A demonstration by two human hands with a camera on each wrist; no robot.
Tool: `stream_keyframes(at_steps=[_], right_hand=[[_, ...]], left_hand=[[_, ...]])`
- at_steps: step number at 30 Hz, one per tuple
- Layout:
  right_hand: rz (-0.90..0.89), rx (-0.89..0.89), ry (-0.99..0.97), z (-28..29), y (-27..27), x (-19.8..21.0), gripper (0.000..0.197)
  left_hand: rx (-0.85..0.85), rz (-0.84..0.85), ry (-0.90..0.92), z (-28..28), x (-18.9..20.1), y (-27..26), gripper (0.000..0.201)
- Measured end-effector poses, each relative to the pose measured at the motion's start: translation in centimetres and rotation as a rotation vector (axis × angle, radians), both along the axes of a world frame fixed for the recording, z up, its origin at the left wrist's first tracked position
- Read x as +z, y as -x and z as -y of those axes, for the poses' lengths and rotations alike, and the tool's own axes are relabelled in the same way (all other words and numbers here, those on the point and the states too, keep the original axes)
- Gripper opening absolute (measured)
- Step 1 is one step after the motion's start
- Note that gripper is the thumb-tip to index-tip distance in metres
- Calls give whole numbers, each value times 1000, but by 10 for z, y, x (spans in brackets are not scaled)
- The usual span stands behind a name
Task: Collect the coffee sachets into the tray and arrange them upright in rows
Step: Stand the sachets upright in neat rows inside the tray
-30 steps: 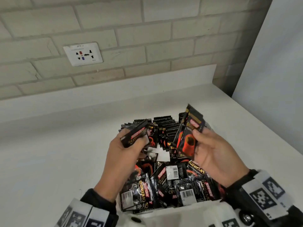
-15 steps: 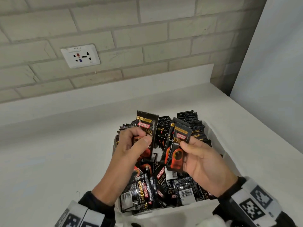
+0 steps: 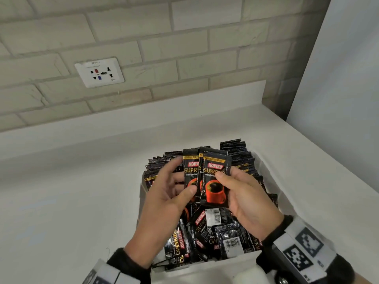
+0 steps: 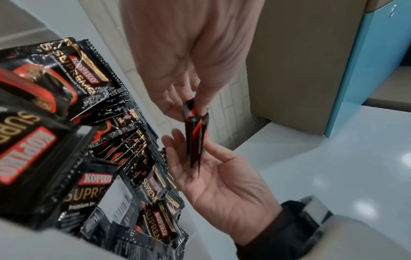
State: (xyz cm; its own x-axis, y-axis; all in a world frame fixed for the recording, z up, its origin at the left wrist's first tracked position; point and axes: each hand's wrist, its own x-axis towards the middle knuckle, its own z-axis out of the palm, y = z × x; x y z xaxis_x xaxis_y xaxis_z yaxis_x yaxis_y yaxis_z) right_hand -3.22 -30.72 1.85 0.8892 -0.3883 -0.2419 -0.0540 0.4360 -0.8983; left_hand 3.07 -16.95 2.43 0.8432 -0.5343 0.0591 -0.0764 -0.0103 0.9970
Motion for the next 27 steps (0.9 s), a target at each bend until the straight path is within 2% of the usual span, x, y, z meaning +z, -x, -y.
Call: stream_keyframes(at_steps=[2, 5, 7, 12, 13, 15, 17, 19, 23, 27], right_hand=[[-22, -27, 74, -2, -1, 0, 14], [-22, -30, 203, -9, 4, 0, 14], [-19, 1, 273, -18, 6, -1, 22], [25, 132, 399, -19, 9, 13, 46], [38, 149, 481, -13, 9, 20, 54], [32, 186, 783, -1, 5, 40, 65], [51, 285, 1078, 4, -4, 62, 60], [75, 395, 1223, 6, -19, 78, 51], [73, 461, 1346, 4, -52, 93, 30], [25, 480, 1393, 3, -78, 88, 28]], left_hand=[[-56, 44, -81, -1, -1, 3, 35], [-134, 112, -162, 0, -3, 9, 40], [-152, 163, -207, 3, -6, 13, 35], [-150, 182, -259, 1, -9, 8, 37], [-153, 190, -261, -1, -8, 5, 37], [-157, 202, -264, -7, -2, -1, 37], [-167, 219, -257, -12, 7, -10, 37], [-174, 244, -258, -17, 19, -19, 35], [-165, 217, -218, -22, 34, -40, 37], [-51, 179, -206, -35, 34, -62, 51]])
